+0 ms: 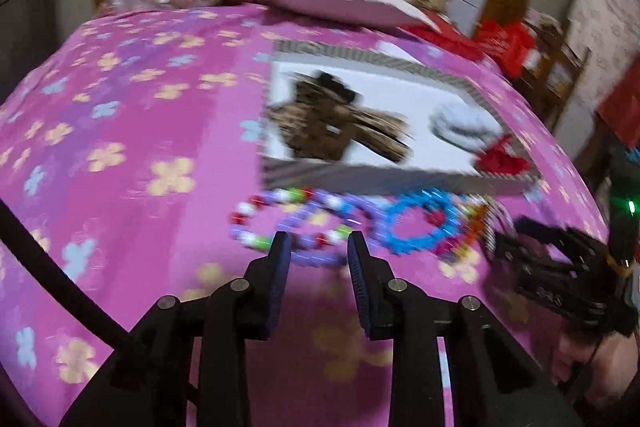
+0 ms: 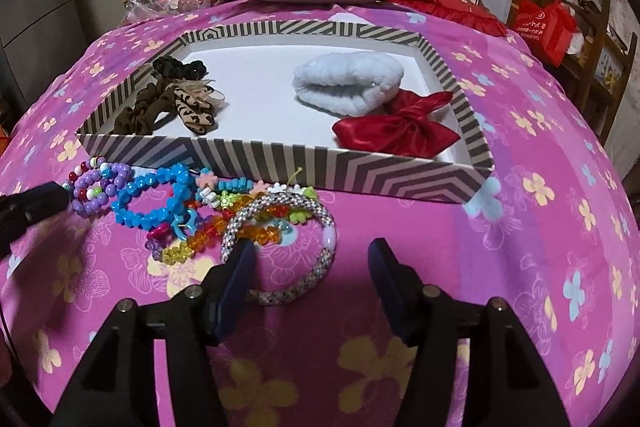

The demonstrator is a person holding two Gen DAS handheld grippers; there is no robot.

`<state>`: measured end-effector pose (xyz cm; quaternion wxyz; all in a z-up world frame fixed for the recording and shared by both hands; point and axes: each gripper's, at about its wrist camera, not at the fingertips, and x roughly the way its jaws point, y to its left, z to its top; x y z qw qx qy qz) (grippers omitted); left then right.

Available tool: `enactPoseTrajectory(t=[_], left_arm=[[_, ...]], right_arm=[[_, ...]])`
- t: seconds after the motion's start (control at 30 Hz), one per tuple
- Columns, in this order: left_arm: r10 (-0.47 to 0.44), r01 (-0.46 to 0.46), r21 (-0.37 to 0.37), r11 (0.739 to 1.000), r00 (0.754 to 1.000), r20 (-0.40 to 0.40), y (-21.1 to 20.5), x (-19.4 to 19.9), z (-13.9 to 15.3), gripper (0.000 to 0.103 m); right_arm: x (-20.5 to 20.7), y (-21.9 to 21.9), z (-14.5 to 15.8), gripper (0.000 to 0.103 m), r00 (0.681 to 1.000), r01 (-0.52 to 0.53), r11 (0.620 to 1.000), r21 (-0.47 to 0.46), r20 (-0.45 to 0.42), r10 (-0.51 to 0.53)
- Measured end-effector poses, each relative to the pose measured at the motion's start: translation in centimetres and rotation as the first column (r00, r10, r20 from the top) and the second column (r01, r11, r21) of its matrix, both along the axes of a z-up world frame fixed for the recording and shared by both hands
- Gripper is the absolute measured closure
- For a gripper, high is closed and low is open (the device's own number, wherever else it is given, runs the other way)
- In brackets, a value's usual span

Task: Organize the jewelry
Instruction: 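Withdraw both tools from the box toward the bracelets on the bedspread, then grasp multicolour bead bracelet with left tool while right tool grasps silver rhinestone bracelet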

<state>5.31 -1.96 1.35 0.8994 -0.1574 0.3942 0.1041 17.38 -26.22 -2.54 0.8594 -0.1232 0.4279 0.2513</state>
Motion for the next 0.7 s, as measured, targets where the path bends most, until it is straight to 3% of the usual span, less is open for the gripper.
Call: enactPoseTrajectory(t=[0.1, 0.17, 0.27, 0.37, 0.57, 0.63, 0.7], left_arm=[[0.099, -0.1, 0.001, 0.995, 0.994, 0.039, 2.3, -1.2, 0.9, 0.094], [0.107, -0.107, -0.008, 0.994, 0.993, 0.045, 3.4, -1.4, 1.3, 0.094], [-0.024, 0.024, 0.004, 1.0, 1.0, 0.002, 3.2, 0.1, 1.4, 0.094], [-0.132, 0.135, 0.044, 0.99, 0.989, -0.064, 2.0, 1.6, 0.3, 0.094], [-0.199, 0.201, 0.106, 0.974, 0.979, -0.033, -0.7, 3.0, 0.4, 0.094], [-0.204, 0.212, 0.147, 0.966, 0.977, -0.067, -1.5, 3.9, -0.2, 0.094], [-0.215, 0.227, 0.141, 0.964, 0.972, -0.097, -1.8, 4.5, -0.8, 0.094]], right_arm=[[0.0, 0.0, 0.0, 0.03, 1.0, 0.004, 1.0, -0.001, -0.003, -0.004], [0.0, 0.0, 0.0, 0.03, 1.0, 0.005, 1.0, -0.001, -0.004, -0.005], [0.0, 0.0, 0.0, 0.03, 1.0, 0.005, 1.0, -0.001, -0.003, -0.005], [0.0, 0.0, 0.0, 0.03, 1.0, 0.005, 1.0, -0.001, -0.003, -0.005], [0.1, 0.0, 0.0, 0.03, 1.0, 0.005, 1.0, -0.002, -0.003, -0.005], [0.1, 0.0, 0.0, 0.03, 1.0, 0.005, 1.0, -0.002, -0.003, -0.005], [0.1, 0.0, 0.0, 0.03, 1.0, 0.005, 1.0, -0.002, -0.003, -0.005]])
